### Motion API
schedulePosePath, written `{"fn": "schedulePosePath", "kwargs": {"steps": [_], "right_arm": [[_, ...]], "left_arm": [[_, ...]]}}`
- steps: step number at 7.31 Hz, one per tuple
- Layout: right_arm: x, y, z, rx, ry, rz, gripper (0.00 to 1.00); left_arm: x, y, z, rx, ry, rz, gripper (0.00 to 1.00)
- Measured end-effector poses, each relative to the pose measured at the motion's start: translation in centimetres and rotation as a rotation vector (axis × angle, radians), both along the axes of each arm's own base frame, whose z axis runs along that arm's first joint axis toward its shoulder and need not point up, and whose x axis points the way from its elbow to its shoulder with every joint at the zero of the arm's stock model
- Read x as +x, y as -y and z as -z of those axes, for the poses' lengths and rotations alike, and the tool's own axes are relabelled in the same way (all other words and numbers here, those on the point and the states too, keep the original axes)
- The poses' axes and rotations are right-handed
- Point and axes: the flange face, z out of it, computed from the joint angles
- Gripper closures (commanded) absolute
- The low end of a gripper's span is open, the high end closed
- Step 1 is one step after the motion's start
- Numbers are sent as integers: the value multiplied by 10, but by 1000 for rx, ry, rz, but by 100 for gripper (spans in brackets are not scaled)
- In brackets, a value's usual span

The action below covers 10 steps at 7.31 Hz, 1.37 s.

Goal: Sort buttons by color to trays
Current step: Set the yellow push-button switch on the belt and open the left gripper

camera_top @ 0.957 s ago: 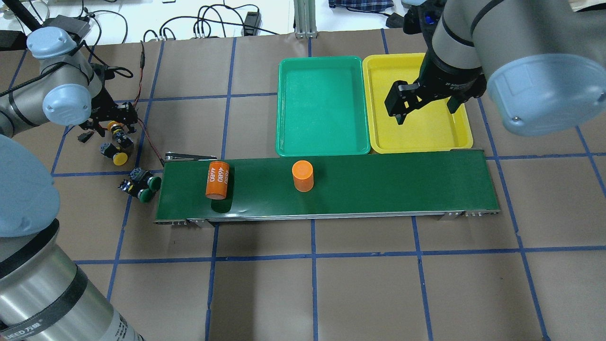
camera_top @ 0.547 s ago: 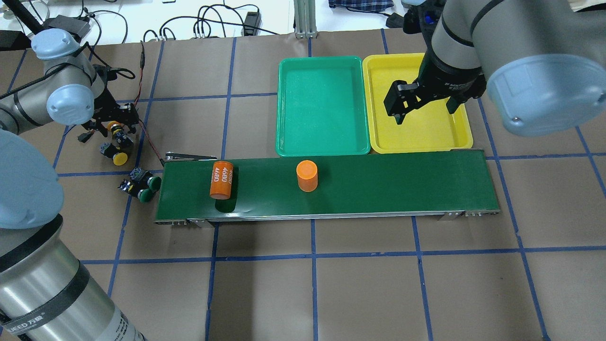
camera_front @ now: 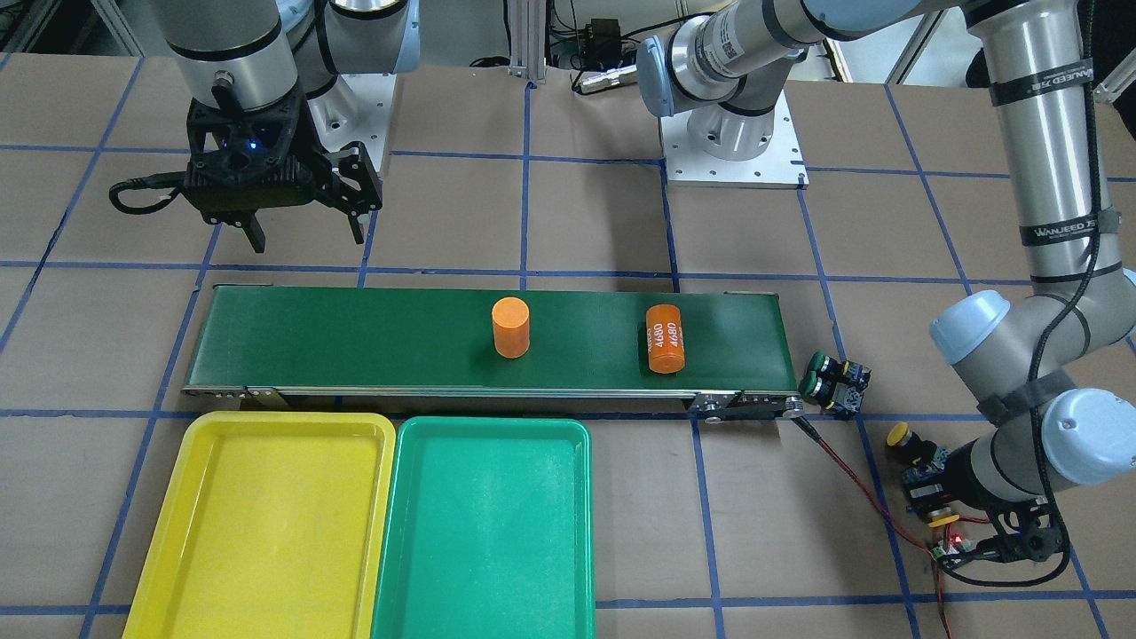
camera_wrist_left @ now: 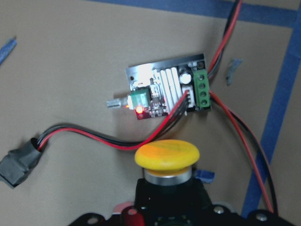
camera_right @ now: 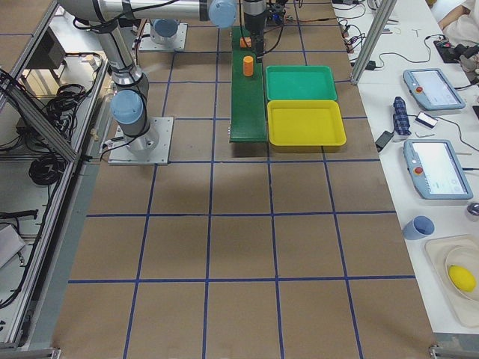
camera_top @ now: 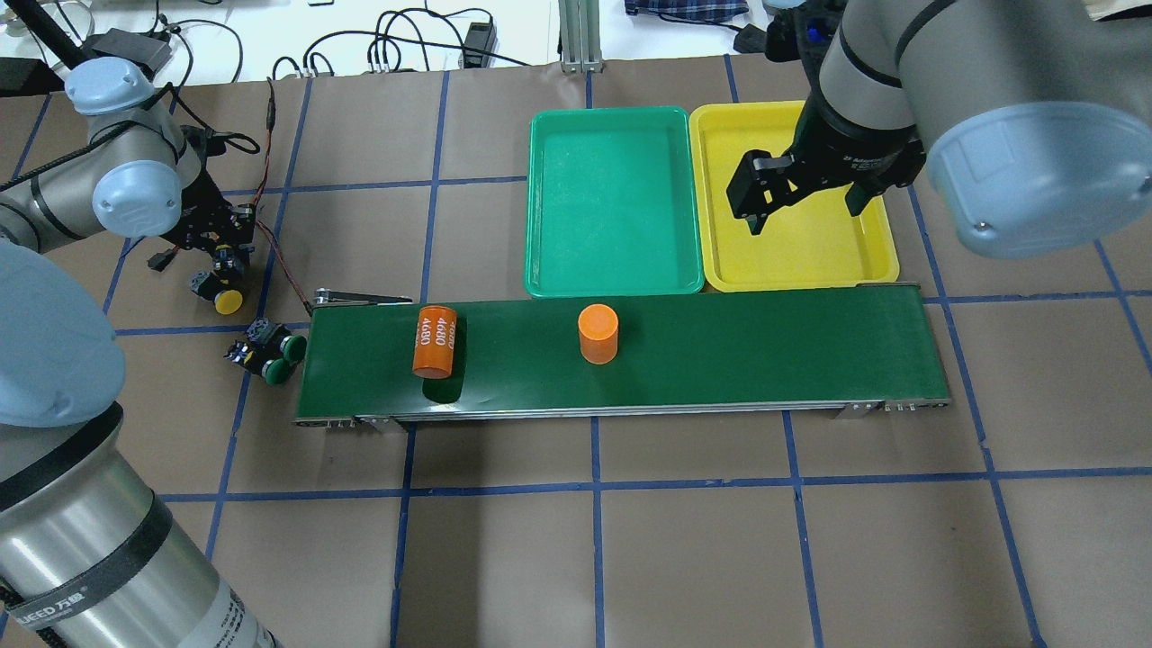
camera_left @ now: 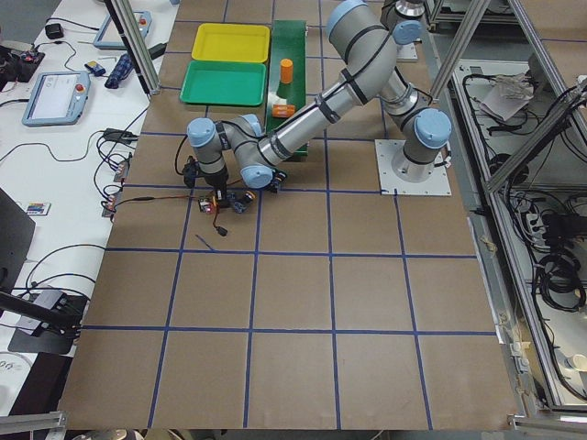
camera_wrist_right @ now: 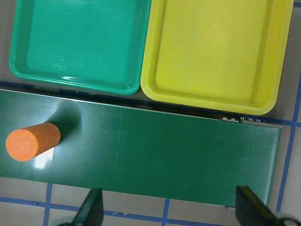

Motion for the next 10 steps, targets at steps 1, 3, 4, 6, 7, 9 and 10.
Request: {"fn": "schedulePosePath", "kwargs": {"steps": [1,3,4,6,7,9,10], "right_arm": [[0,0,-1,0,3,15,0],[2,-1,-1,2,13,38,0],[2,-1,0,4,18,40,0],[3,-1,3,9,20,41,0],[3,-1,4,10,19,40,0],[3,-2,5,13,18,37,0],[3,-2,5,14,18,37,0]], "left_arm": [[-4,0,-9,-2,0,33,100],[-30,-9,-54,4,-24,93,100],[-59,-22,-83,13,-66,129,100],[-131,-67,-118,31,-131,212,100],[-156,-94,-121,46,-150,244,100],[-181,-144,-117,79,-178,294,100],[-185,-161,-111,94,-184,321,100]]}}
